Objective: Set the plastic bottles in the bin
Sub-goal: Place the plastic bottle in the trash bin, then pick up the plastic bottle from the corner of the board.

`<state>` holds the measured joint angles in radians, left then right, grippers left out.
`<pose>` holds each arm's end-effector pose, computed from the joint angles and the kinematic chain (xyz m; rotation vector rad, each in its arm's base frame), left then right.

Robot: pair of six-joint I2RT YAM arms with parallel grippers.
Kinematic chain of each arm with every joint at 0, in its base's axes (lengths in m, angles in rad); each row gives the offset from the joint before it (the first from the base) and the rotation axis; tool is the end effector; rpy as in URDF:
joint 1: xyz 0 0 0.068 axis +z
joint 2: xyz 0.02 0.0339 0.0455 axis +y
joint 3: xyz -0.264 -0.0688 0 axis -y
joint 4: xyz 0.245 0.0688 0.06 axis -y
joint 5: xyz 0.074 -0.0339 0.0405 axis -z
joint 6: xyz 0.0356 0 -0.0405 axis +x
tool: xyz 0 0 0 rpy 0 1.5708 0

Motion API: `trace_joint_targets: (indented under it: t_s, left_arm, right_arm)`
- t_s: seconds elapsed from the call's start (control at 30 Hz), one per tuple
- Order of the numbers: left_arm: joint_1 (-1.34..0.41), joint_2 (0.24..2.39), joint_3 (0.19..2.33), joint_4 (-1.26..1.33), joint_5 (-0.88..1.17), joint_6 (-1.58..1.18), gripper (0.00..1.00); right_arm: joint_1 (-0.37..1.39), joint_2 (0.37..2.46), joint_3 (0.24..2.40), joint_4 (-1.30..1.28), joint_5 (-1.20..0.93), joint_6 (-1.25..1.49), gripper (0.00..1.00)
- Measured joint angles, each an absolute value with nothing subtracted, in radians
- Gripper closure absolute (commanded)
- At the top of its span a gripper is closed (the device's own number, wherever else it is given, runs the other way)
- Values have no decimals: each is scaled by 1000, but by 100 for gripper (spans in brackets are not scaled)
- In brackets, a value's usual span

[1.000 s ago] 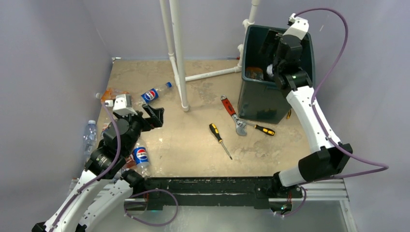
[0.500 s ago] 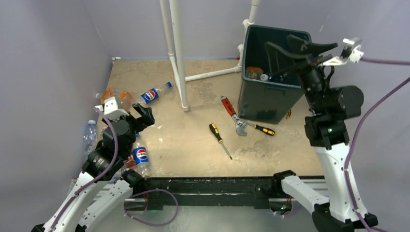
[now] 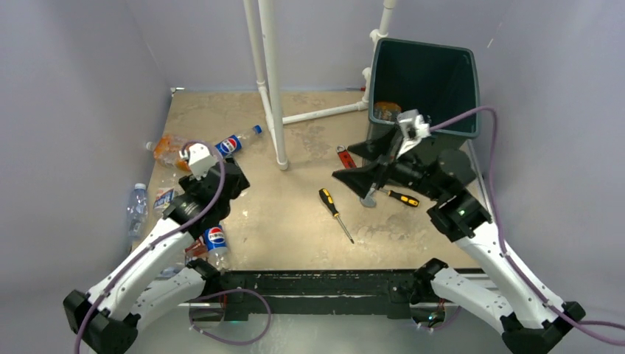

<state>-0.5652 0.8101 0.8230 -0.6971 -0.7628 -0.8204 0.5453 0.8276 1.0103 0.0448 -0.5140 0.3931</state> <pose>0.1479 -0.0646 0.3048 -0.6352 1.9442 0.0107 0.1394 0.1050 0.4351 -0.5651 1.3540 1.1189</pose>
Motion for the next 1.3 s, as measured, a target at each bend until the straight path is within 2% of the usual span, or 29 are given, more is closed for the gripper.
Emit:
trace_joint_targets:
  t_s: [0.3,0.5,0.73,0.93,1.3]
  left_arm:
    - [-564,1009,831,-941,-785,-1137,1]
    - [-534,1038,822,-1129,-770,-1333,1]
    - [-383,1134,783,-1113,-709,-1324,1]
    - [-350,1229,716,-1028,-640,-1306,2]
    - [-348,1249,605,-835,-508,-1240,23]
  right_arm:
    - [782,830,751,20,-413,369,6]
    - [812,827,641,52,-406,374,6]
    - [812,820,634,97,-406,369,6]
    - [812,795,634,99,-403,369,6]
    - [812,780,634,99,-383,369,6]
